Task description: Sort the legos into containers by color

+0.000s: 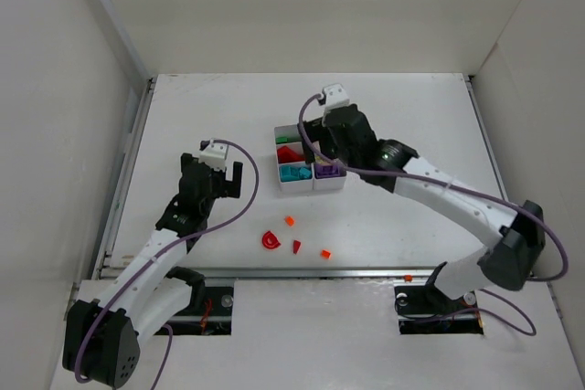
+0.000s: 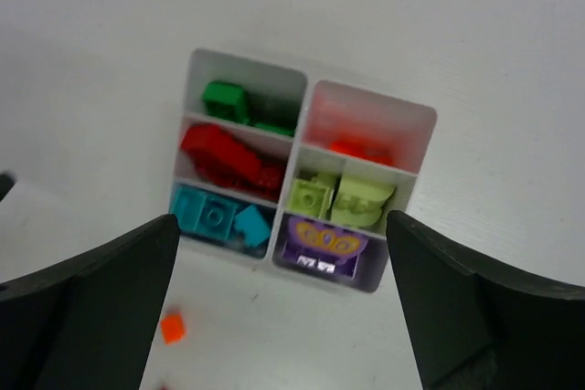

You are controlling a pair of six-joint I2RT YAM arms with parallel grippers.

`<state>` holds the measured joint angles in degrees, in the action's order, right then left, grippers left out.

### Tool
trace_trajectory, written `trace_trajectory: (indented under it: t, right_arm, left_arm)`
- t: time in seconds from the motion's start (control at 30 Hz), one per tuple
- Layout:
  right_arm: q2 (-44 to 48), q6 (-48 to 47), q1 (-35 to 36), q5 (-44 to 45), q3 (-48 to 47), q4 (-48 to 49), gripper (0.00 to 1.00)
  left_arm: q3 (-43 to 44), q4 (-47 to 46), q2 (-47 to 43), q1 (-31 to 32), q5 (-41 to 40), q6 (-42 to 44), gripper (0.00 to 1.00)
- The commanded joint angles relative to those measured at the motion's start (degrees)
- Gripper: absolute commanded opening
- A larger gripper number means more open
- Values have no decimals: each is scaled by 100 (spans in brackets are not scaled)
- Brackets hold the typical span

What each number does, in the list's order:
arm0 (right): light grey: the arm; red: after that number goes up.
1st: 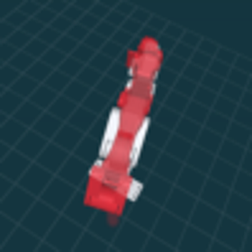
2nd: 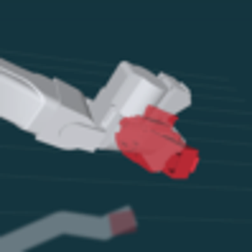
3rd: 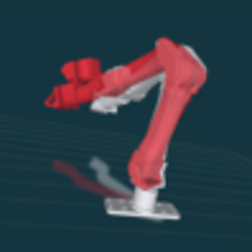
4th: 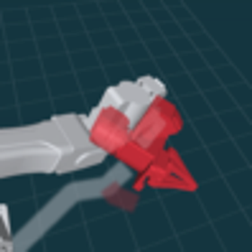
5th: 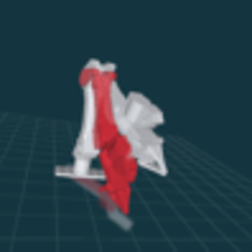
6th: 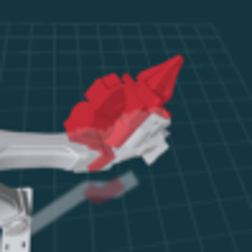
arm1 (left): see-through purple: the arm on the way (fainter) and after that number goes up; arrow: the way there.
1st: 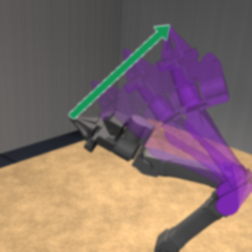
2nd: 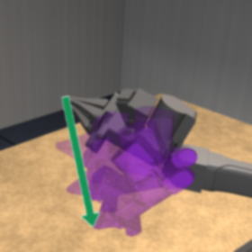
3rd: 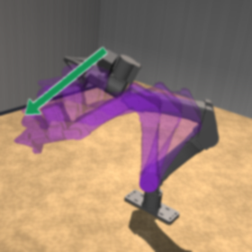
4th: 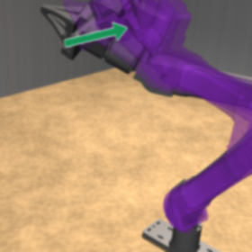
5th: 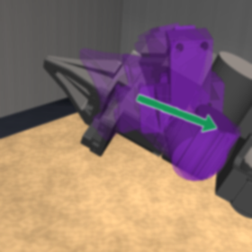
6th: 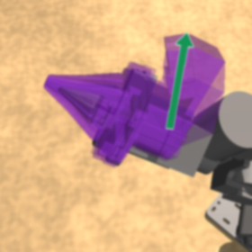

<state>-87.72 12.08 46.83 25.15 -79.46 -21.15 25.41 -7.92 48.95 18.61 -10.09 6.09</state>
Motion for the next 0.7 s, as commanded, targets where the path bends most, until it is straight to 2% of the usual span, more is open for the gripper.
trace_trajectory:
  t: [0.0,0.13,0.2,0.33,0.43,0.67]
  right_arm:
    - [509,-373,378,-1143,726,-966,100]
    - [634,4,1213,-1810,1757,-1401,99]
    - [634,163,1520,-2187,2004,-1401,94]
    - [257,216,1855,-2321,2198,-1331,85]
    - [-174,216,1917,-2453,2259,-1199,75]
    - [-544,339,1918,-2384,2461,-813,71]
  left_arm:
    - [-2,-298,-87,-33,60,-89,100]
    - [184,-245,-87,-33,374,-30,100]
    - [184,-245,-149,-33,648,85,100]
    - [184,-306,-149,-33,719,86,100]
    - [184,-306,-96,-33,632,86,100]
    - [-10,-359,-263,-33,402,138,100]
